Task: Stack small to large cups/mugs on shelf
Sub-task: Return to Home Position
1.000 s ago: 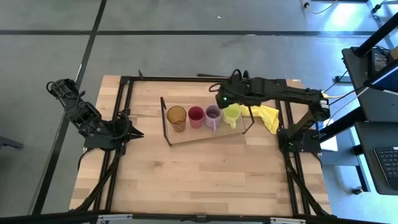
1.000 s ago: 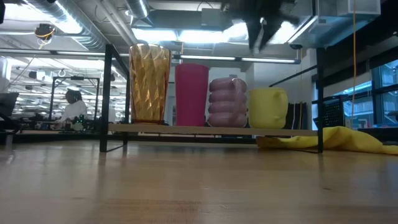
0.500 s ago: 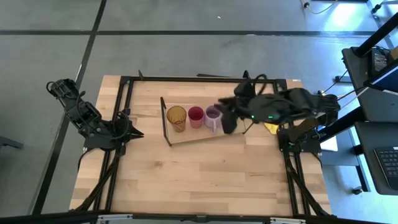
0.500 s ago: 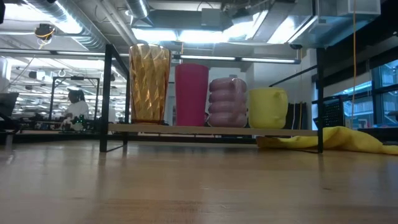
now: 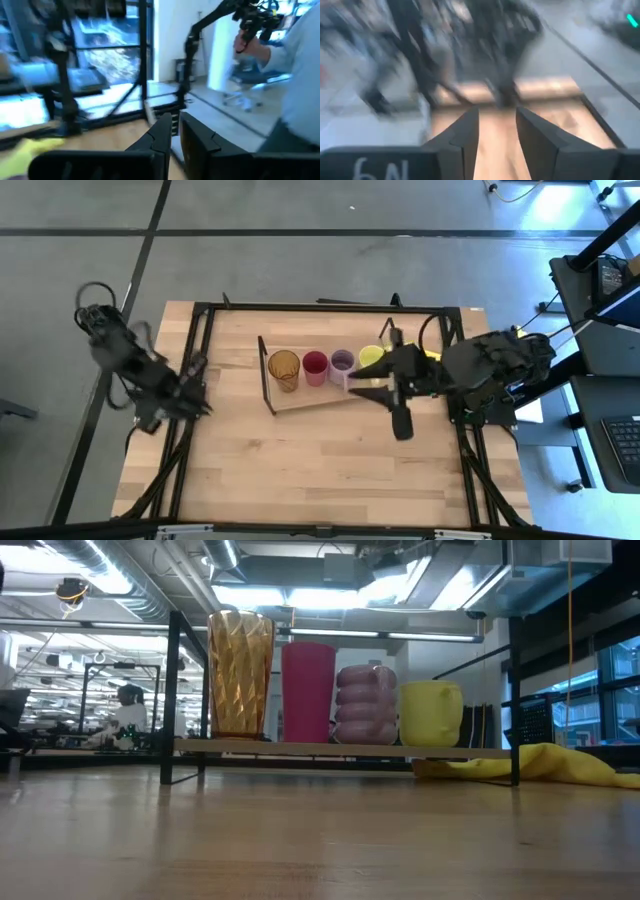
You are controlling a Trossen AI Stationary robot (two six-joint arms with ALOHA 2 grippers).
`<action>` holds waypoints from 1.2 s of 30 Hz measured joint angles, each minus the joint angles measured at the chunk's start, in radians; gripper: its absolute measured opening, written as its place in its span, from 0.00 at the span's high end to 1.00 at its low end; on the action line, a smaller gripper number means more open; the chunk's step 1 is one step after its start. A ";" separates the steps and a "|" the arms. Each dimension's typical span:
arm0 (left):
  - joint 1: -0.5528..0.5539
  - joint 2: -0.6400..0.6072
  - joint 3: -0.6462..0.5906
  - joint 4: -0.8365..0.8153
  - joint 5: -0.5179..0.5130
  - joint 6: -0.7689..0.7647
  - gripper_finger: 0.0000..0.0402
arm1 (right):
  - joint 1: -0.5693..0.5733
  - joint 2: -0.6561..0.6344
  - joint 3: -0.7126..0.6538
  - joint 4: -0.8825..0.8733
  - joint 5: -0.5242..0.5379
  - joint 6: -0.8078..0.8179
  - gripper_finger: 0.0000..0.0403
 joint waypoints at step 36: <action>0.080 -0.638 -0.648 0.003 -0.235 -0.161 0.92 | -0.150 -1.201 -1.948 1.342 -0.090 -0.117 0.68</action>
